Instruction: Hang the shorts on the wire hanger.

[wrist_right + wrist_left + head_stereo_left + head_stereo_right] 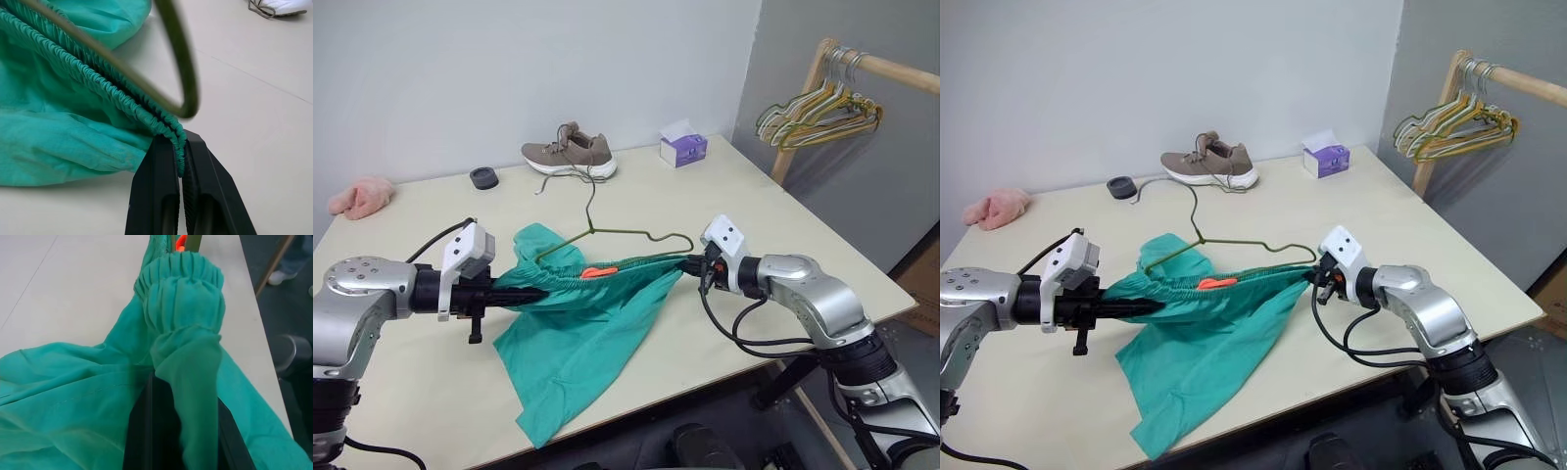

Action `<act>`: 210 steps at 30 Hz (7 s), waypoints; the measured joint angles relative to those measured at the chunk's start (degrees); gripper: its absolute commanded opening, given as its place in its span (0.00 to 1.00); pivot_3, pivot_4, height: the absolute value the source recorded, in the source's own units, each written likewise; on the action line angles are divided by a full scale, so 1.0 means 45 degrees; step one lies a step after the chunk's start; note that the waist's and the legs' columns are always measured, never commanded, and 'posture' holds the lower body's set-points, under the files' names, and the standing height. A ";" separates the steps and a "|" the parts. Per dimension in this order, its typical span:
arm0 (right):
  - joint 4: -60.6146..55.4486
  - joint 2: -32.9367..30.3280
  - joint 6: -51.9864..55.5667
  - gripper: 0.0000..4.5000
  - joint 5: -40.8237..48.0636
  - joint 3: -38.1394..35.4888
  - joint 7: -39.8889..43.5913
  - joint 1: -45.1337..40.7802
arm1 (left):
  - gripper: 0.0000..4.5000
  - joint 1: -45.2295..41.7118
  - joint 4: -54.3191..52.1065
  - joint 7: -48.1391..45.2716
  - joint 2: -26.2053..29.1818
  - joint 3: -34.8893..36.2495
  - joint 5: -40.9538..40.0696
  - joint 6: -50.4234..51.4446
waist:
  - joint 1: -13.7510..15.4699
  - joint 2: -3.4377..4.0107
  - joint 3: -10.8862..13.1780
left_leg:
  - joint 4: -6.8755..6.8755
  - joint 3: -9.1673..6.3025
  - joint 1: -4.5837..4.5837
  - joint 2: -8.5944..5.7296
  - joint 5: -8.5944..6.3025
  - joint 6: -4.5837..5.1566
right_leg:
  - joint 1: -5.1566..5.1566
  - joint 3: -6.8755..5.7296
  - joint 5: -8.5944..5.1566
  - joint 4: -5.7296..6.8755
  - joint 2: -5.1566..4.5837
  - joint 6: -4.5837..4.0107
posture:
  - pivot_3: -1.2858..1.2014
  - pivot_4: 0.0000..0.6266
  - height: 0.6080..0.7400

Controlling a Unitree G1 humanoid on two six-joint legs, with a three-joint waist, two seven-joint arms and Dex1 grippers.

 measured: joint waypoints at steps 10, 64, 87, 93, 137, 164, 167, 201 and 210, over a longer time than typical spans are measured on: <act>-0.0639 -0.0173 0.0109 0.00 0.0008 -0.0001 0.0066 0.0359 | 0.00 0.0102 0.0583 -0.0023 0.0163 -0.0185 0.0491 -0.1108 | 0.0028 0.0005 0.0004 | -0.0002 0.0003 -0.0002 0.0003 0.0000 0.0000 | -0.0001 -0.0001 -0.0001 -0.0007 0.0000 0.0002 | 0.40 0.00 1.00; -0.3024 -0.2804 -0.2136 0.00 -0.1853 0.2063 0.1332 0.0286 | 0.00 -0.1866 0.3433 0.1946 0.0810 -0.3562 0.3876 -0.5706 | 0.0203 0.0008 0.0019 | -0.0006 0.0023 -0.0006 0.0014 -0.0001 0.0002 | 0.0001 -0.0005 -0.0005 -0.0039 0.0000 0.0011 | 0.39 0.00 1.00; -0.2684 -0.1999 -0.2246 1.00 -0.4063 0.2713 0.1855 -0.0526 | 0.00 -0.1268 0.2273 0.0574 0.0194 -0.3285 0.3043 -0.3429 | 0.0248 -0.0007 0.0009 | -0.0005 0.0011 -0.0011 0.0016 -0.0001 0.0002 | 0.0001 -0.0014 -0.0001 -0.0048 0.0000 0.0005 | 0.38 0.00 1.00; -0.2715 -0.2490 -0.2016 1.00 -0.4133 0.2709 0.2392 -0.0005 | 0.00 -0.1386 0.2103 0.0300 0.0089 -0.3211 0.2890 -0.2943 | 0.0025 -0.0003 0.0012 | -0.0005 0.0020 -0.0005 0.0019 -0.0001 0.0002 | 0.0000 -0.0008 -0.0003 -0.0033 0.0002 0.0008 | 0.38 0.00 1.00; -0.1816 -0.2252 0.1277 0.00 -0.1941 0.0009 0.4960 0.0662 | 0.73 -0.2940 0.5021 0.2262 -0.2353 -0.0749 0.2210 -0.2886 | -0.0240 -0.0017 0.0001 | 0.0008 -0.0002 -0.0009 0.0017 -0.0001 0.0000 | 0.0011 -0.0021 0.0035 -0.0039 0.0001 -0.0054 | 0.36 0.00 1.00; -0.4183 -0.1949 0.8989 0.00 -0.0447 -1.3161 -0.2172 0.6919 | 0.99 -0.5152 0.0341 0.2759 -0.6839 -0.3887 0.1006 -0.0481 | -0.1684 0.0093 -0.0081 | -0.0006 0.0049 0.0002 0.0000 -0.0008 0.0014 | 0.0057 0.0006 -0.0019 -0.0050 0.0004 0.0039 | 0.29 0.01 1.00; -0.3789 -0.2469 0.8792 0.00 -0.0932 -1.3734 -0.2859 0.6880 | 0.99 -0.5303 0.0287 0.2964 -0.7334 -0.4174 0.1247 -0.0790 | -0.2013 0.0104 -0.0085 | -0.0006 0.0070 0.0011 -0.0003 -0.0028 0.0048 | 0.0102 0.0020 -0.0025 -0.0082 0.0004 0.0051 | 0.28 0.02 1.00; 1.0021 -0.6967 0.5578 0.00 -0.1638 -0.7788 -0.3277 -0.4069 | 0.99 -0.6436 0.0717 0.5090 -0.9878 -0.5434 0.3555 -0.3045 | -0.2928 0.0091 0.0121 | 0.0005 0.0338 0.0253 -0.0141 -0.0195 0.0322 | 0.0453 0.0307 -0.0046 -0.0388 -0.0073 0.0305 | 0.31 0.06 1.00; 0.9712 -0.6896 0.5967 0.46 -0.1095 -0.8380 -0.3132 -0.4195 | 1.00 -0.6436 0.0289 0.5074 -1.0042 -0.5436 0.3107 -0.2178 | -0.2924 0.0098 0.0117 | 0.0006 0.0365 0.0256 -0.0141 -0.0201 0.0332 | 0.0450 0.0334 -0.0041 -0.0391 -0.0073 0.0316 | 0.31 0.04 1.00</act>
